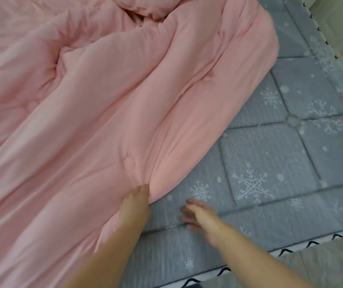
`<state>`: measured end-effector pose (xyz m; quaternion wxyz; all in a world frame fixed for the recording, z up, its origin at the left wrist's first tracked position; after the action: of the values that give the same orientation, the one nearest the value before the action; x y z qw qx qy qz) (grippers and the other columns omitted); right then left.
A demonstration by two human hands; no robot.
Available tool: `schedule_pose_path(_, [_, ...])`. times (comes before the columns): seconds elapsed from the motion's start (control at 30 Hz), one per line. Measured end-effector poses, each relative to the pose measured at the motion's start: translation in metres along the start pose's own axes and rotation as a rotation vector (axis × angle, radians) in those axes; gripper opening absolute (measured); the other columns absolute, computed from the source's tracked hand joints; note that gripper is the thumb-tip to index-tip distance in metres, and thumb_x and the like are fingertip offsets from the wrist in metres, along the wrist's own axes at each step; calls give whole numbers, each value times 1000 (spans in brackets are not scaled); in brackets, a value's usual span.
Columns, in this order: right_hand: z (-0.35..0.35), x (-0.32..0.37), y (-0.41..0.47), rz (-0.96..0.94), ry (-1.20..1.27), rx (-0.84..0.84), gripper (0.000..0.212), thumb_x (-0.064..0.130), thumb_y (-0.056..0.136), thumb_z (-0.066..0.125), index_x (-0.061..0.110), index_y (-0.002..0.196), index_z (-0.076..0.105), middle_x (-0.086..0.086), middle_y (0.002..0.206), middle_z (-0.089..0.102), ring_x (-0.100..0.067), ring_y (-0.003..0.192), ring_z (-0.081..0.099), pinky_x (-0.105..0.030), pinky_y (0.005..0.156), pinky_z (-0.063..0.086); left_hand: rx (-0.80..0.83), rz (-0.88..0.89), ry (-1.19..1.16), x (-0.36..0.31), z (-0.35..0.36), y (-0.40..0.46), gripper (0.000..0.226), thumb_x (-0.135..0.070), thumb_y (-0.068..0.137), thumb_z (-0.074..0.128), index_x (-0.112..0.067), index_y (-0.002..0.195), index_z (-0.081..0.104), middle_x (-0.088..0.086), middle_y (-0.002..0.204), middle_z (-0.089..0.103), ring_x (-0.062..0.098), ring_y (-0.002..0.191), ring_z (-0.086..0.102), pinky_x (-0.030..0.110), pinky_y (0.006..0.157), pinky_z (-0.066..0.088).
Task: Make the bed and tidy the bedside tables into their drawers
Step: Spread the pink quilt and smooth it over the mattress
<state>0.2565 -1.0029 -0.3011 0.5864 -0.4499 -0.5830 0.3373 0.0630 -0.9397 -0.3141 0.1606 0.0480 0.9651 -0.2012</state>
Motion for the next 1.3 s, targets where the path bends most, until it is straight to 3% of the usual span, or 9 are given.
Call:
schedule_pose_path(0.13, [-9, 79, 0, -10, 450, 83, 36, 41, 94, 58, 15, 118, 55, -10, 113, 64, -27, 112, 59, -45, 102, 46, 272, 16, -183, -16, 24, -33, 38, -15, 86, 55, -15, 125, 54, 5, 119, 63, 26, 106, 61, 35, 87, 49])
schedule_pose_path(0.27, [-37, 130, 10, -87, 396, -72, 46, 32, 81, 74, 9, 119, 63, -11, 103, 71, -24, 90, 68, -37, 73, 57, 416, 17, -280, -42, 34, -83, 35, -32, 91, 54, -17, 123, 59, 4, 120, 66, 21, 108, 62, 27, 87, 47])
schedule_pose_path(0.37, [-64, 132, 2, -154, 249, -226, 41, 9, 82, 59, 0, 121, 59, -11, 84, 63, -23, 68, 59, -29, 57, 50, 477, -1, -221, -56, 31, -112, 40, -33, 92, 54, -18, 129, 55, 4, 128, 62, 24, 116, 58, 27, 92, 42])
schedule_pose_path(0.63, [-126, 38, -93, -114, 206, -326, 38, 18, 74, 45, 0, 101, 65, -15, 95, 65, -32, 84, 61, -40, 74, 52, 410, -245, -387, -109, 8, -168, 80, -54, 63, 56, -26, 136, 36, -1, 132, 46, 24, 127, 47, 38, 103, 41])
schedule_pose_path(0.83, [-128, -15, -185, -64, 490, -212, 26, 14, 85, 43, 1, 92, 64, -15, 88, 66, -31, 78, 61, -35, 75, 50, 139, -58, -264, -183, -25, -187, 130, -68, 48, 65, -13, 152, 10, 5, 156, 19, 24, 143, 25, 35, 115, 28])
schedule_pose_path(0.9, [-125, -19, -209, -102, 565, -196, 27, 13, 85, 43, -1, 95, 64, -15, 88, 66, -31, 78, 61, -36, 76, 50, 204, -5, -139, -200, -27, -201, 139, -69, 48, 66, -6, 152, -1, 12, 160, 5, 30, 148, 10, 41, 119, 19])
schedule_pose_path(0.97, [-125, -26, -225, -120, 613, -165, 29, 13, 85, 42, -1, 100, 63, -15, 91, 66, -31, 81, 61, -38, 78, 50, 238, 28, -61, -210, -34, -219, 125, -60, 58, 66, -4, 152, 4, 14, 159, 10, 33, 147, 14, 43, 117, 21])
schedule_pose_path(1.1, [-129, -34, -252, -133, 590, -136, 28, 15, 83, 44, 4, 102, 61, -15, 95, 66, -31, 82, 61, -40, 79, 52, 87, -7, -249, -206, -65, -245, 48, -22, 77, 58, -23, 124, 52, 4, 123, 61, 28, 114, 58, 33, 92, 46])
schedule_pose_path(1.3, [-138, 16, -270, -172, 581, -13, 23, 13, 80, 55, 14, 100, 66, -9, 99, 70, -27, 92, 65, -40, 84, 54, 209, 43, -388, -222, -97, -286, 48, -48, 88, 53, -15, 122, 57, 15, 125, 62, 32, 114, 58, 31, 89, 45])
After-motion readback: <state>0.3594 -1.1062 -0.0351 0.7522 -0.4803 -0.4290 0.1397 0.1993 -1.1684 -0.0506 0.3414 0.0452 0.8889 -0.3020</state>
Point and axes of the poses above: each hand's wrist, its own y-axis towards the middle knuckle, its own z-axis out of the palm, x = y × z, the point moved 5 cm from there along y, towards the middle knuckle
